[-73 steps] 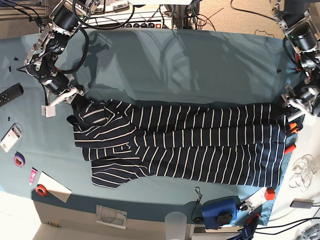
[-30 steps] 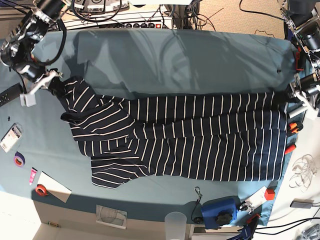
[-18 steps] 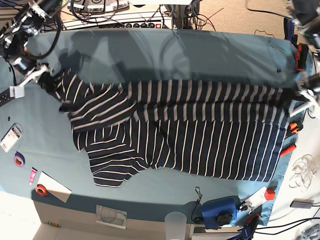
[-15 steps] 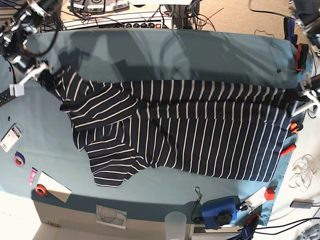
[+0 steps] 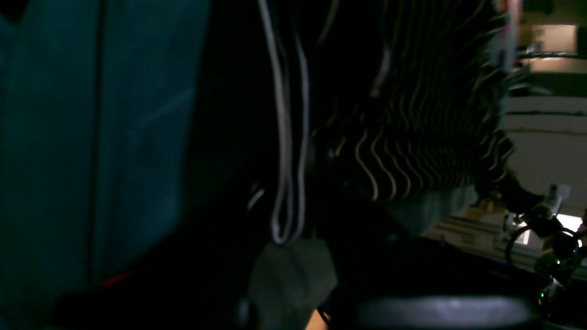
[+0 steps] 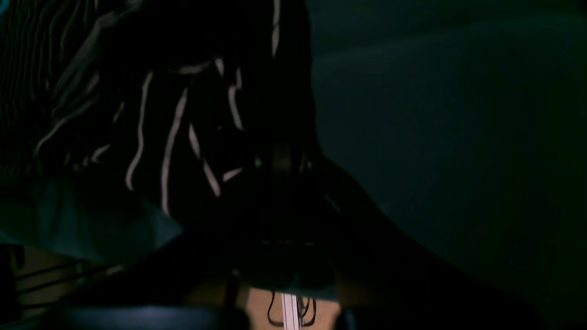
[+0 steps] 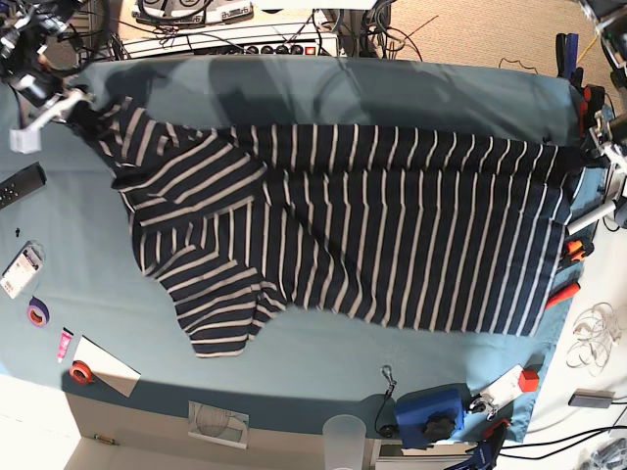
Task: Layout the t-shirt on the table in an organized manner, then fold the t-shirt properly
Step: 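Pull the shirt with both grippers away from each other to spread it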
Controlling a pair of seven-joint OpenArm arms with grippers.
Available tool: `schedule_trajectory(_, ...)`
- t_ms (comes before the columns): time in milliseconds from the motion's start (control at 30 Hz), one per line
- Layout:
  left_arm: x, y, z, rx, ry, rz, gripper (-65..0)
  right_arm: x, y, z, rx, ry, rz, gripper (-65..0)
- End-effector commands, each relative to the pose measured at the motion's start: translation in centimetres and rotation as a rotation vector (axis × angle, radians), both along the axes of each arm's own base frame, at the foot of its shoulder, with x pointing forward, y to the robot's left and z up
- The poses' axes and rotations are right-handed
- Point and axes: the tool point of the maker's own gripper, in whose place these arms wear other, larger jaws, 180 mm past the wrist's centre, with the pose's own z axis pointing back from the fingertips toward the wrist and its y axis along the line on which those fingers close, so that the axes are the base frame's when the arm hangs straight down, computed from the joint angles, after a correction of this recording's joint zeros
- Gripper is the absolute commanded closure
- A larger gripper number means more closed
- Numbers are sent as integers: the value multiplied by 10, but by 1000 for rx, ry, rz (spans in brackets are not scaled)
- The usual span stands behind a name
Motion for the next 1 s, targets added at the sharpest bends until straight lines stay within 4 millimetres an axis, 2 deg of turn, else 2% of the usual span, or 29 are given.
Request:
schedule_trajectory(0,-8,11,1,43,31,-13,0,2,-13,15,-40,-36,-17,0)
schedule_trajectory(233,-17,11,-4,41,52,-12,0,-24,-15,4,-46,37,-22,0)
schedule_trajectory(500,-30,10,-4,71,66,-42,0,-21,-12,8,-26,11,-16,0)
schedule_trajectory(767,-32,5,7,148,43,-113,0,-21,-12,8,-25,12,-16,0)
schedule_trajectory(967,-47,4,2,186,81,-145,0,-21,-12,7,-24,13,-17,0)
